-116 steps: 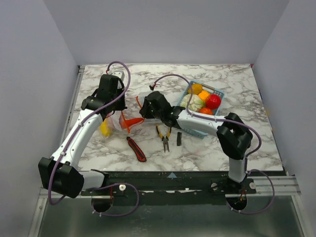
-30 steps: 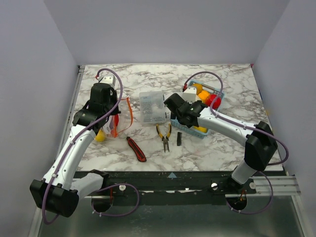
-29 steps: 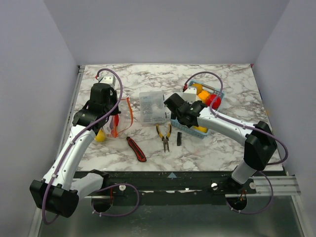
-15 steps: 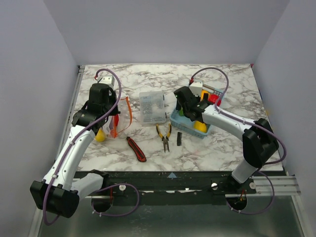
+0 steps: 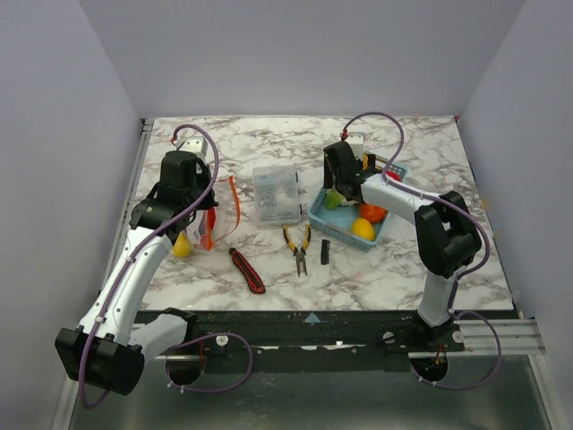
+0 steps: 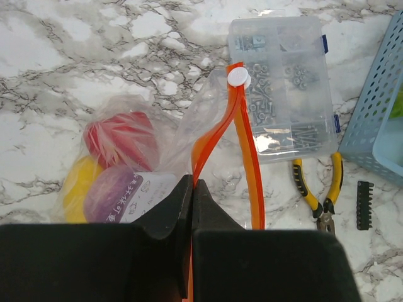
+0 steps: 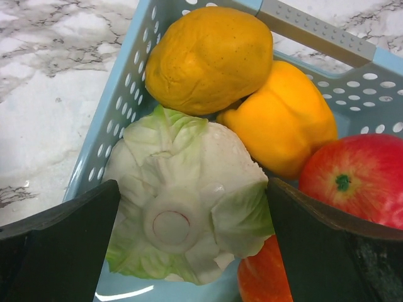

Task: Place the food in the zip-top bag and seal the zipper
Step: Pick up the fake vegetable from the bin, then place the fake vegetable in the zipper food storage bag.

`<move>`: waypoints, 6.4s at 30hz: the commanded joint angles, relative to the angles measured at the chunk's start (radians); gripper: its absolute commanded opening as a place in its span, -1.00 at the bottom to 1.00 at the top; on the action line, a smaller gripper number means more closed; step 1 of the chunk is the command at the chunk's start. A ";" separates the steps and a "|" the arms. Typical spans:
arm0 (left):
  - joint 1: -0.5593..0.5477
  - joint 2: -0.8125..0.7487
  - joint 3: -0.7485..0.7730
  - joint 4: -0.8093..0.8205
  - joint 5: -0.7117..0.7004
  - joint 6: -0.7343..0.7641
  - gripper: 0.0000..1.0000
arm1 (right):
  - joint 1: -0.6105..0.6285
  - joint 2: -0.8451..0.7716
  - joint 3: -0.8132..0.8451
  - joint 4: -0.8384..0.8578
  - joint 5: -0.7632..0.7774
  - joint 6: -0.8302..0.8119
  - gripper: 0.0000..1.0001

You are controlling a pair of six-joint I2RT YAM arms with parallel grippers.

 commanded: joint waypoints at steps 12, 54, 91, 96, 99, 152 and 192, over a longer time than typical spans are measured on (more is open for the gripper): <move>0.019 -0.007 -0.010 0.033 0.058 -0.018 -1.00 | -0.014 0.071 -0.094 0.004 -0.129 0.069 -0.11; 0.031 0.005 -0.015 0.035 0.111 -0.026 -1.00 | -0.013 -0.417 -0.173 0.063 -0.266 0.109 -0.99; 0.092 -0.006 -0.042 0.083 0.294 -0.058 -1.00 | 0.354 -0.156 -0.110 0.954 -0.855 0.588 -0.99; 0.098 -0.008 -0.043 0.089 0.310 -0.062 -1.00 | 0.369 -0.079 -0.118 0.970 -0.855 0.595 -0.99; 0.100 -0.013 -0.049 0.100 0.329 -0.063 -1.00 | 0.383 -0.026 -0.143 1.004 -0.841 0.606 -0.99; 0.134 0.086 -0.060 0.121 0.497 -0.119 -1.00 | 0.438 0.073 0.245 0.150 -0.591 0.358 0.81; 0.106 0.109 -0.215 0.073 0.428 -0.123 -1.00 | 0.442 -0.171 -0.073 0.178 -0.501 0.625 0.71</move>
